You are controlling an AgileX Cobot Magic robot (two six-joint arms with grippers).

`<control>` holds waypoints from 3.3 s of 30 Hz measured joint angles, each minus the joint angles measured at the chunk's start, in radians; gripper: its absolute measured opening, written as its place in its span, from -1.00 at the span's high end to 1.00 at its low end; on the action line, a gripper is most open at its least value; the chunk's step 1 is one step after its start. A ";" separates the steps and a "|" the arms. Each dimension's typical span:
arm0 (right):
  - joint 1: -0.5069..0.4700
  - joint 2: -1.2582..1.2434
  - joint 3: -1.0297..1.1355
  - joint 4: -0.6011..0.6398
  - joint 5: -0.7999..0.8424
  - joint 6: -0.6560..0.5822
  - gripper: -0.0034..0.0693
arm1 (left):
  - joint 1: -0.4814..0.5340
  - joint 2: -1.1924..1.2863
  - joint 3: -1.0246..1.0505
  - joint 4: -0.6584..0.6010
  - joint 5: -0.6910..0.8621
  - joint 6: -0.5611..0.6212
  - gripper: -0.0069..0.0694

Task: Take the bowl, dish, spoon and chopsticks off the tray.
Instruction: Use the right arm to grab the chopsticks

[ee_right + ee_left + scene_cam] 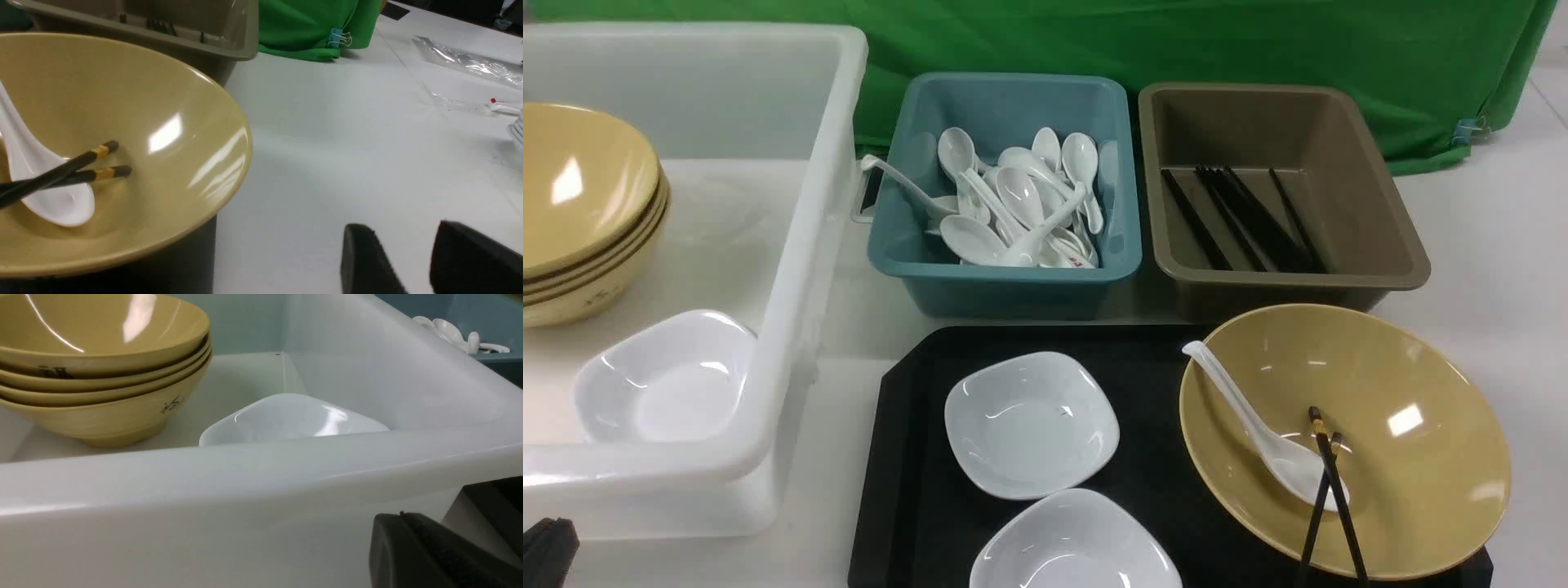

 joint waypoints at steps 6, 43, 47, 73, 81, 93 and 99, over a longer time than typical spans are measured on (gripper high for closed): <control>0.000 0.000 0.000 0.000 0.000 0.000 0.24 | 0.000 0.000 0.000 0.000 0.000 0.000 0.81; 0.001 0.000 0.000 0.121 -0.549 0.557 0.24 | 0.000 0.201 -0.514 -0.135 -0.280 -0.543 0.81; 0.001 0.000 0.000 0.129 -0.631 0.636 0.29 | 0.000 0.445 -0.780 -0.120 0.153 -0.418 0.81; 0.373 1.373 -1.113 0.384 0.906 0.068 0.85 | -0.538 1.258 -1.058 -0.289 0.687 0.087 0.84; 0.372 1.606 -1.161 0.365 0.883 0.110 -0.19 | -0.551 1.288 -1.092 -0.284 0.665 0.126 0.84; 0.370 1.731 -1.161 0.339 0.802 0.180 -0.11 | -0.551 1.397 -1.094 -0.409 0.543 0.358 0.84; 0.369 1.758 -1.161 0.339 0.799 0.180 0.15 | -0.551 1.400 -1.094 -0.461 0.481 0.398 0.84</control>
